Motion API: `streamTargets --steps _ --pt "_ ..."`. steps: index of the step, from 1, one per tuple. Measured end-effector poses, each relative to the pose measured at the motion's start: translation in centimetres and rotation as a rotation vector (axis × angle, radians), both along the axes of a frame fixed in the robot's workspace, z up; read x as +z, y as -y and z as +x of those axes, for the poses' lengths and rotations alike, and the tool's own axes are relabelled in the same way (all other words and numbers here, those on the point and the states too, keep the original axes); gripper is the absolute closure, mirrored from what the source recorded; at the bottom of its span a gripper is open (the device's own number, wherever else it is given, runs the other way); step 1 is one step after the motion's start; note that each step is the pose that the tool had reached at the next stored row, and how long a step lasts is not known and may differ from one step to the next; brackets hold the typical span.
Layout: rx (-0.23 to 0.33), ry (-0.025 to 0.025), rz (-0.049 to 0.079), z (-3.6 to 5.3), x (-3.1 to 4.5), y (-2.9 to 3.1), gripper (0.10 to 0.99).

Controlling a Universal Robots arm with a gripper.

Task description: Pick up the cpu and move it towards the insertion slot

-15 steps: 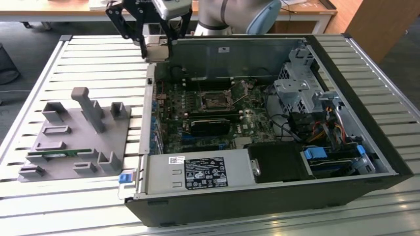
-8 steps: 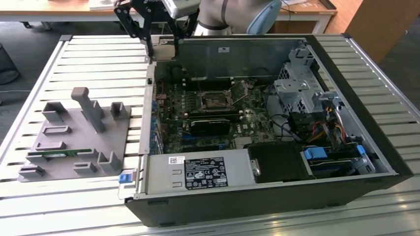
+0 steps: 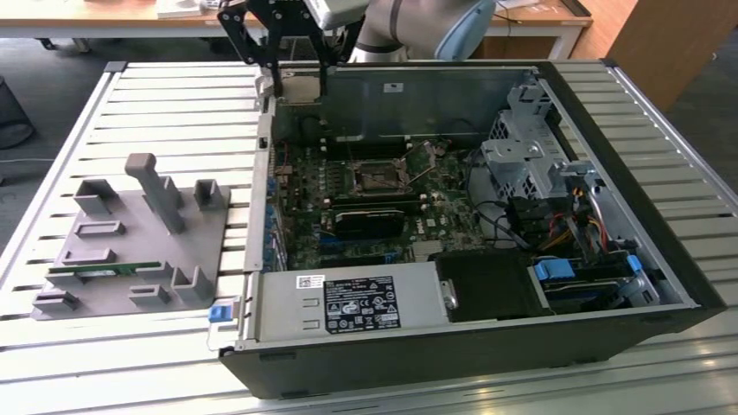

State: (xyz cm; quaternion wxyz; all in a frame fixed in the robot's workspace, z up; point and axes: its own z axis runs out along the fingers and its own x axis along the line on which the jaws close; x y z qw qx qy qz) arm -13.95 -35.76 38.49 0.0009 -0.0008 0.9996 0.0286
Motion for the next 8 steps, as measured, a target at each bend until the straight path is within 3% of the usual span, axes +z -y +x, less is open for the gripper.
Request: streamTargets --steps 8 --pt "0.0 0.0 0.0 1.28 0.0 -0.39 0.549"
